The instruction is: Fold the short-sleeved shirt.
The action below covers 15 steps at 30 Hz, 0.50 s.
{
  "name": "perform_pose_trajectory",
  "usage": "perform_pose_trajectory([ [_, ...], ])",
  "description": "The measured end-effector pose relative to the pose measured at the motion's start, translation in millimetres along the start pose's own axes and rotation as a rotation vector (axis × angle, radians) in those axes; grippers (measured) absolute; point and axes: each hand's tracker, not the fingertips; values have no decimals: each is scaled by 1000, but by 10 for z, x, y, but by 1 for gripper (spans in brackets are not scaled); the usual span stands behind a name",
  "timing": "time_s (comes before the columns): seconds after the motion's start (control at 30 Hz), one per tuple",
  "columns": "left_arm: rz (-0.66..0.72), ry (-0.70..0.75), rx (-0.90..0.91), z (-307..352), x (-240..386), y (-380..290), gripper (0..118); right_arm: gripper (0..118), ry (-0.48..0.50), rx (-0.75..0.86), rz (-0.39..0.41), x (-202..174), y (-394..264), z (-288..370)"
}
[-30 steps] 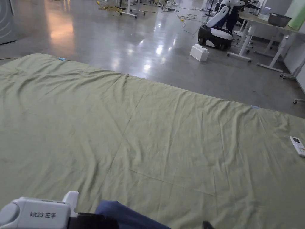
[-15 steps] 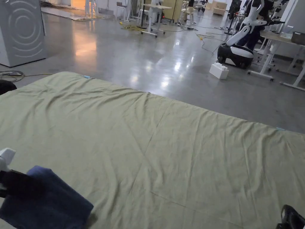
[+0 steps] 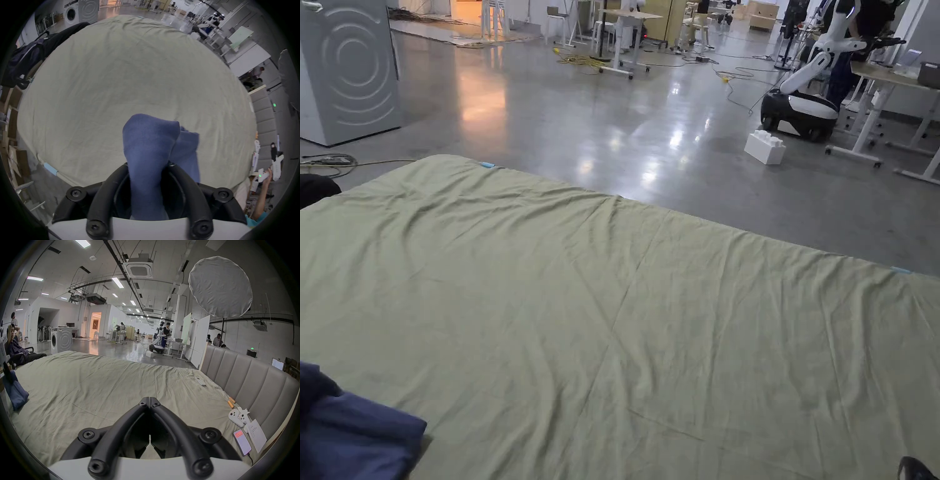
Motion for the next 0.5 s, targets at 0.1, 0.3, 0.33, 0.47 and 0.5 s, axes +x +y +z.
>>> perform_pose_trajectory([
  [0.1, -31, 156, -8, -37, 158, -92, 49, 0, 6, 1, 5, -10, 0, 5],
  [0.3, -133, 362, 8, 52, 375, -236, 57, 0, 16, 6, 9, 12, -1, 36],
  [0.33, -143, 372, 41, 82, 432, -261, 57, 0, 17, 6, 7, 18, 1, 40],
  [0.47, -203, 450, 201, 164, 782, -384, 57, 0, 21, 10, -6, 26, 12, 64],
  [0.5, -215, 445, 244, 175, 923, -469, 57, 0, 21, 15, -11, 27, 10, 73],
])
